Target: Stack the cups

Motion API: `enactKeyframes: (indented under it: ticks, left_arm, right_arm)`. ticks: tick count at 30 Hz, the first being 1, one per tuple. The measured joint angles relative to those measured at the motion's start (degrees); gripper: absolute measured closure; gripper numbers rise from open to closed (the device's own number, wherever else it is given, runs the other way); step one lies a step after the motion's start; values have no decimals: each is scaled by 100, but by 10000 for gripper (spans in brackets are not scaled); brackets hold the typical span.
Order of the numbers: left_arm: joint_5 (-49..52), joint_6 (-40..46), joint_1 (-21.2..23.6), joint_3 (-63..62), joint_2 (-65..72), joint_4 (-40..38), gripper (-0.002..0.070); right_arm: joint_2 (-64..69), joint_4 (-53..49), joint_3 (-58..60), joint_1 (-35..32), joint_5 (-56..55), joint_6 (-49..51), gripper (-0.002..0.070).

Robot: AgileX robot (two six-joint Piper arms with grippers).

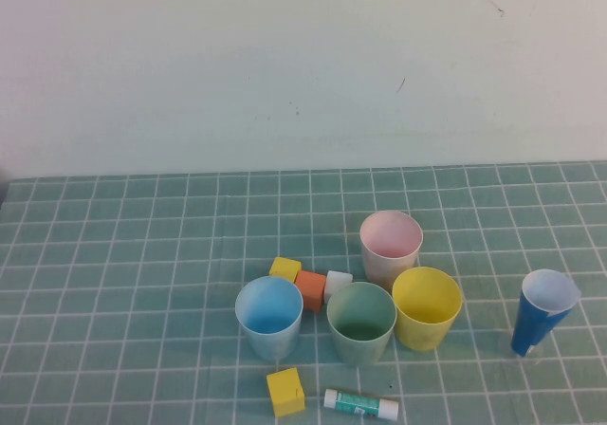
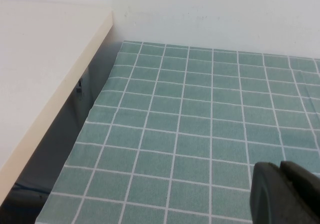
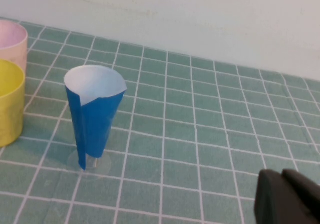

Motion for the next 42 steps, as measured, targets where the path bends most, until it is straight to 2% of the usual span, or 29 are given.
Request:
enactKeyframes:
  ticks: [31,34,40,42]
  left_arm:
    - [-20,-40,0,0,0,-108,677]
    - [-179,-292,0,36,0,-805,677]
    - [-448,-1476,0,49,0,-4308,677]
    - [-600,-1530,0,49,0,-4999,677]
  right_arm:
    - [0,0,0,0,0,0,679]
    - [0,24,0,0,0,0,679]
    - [0,723,0,0,0,511,679]
    - [0,1192,0,0,0,894,679]
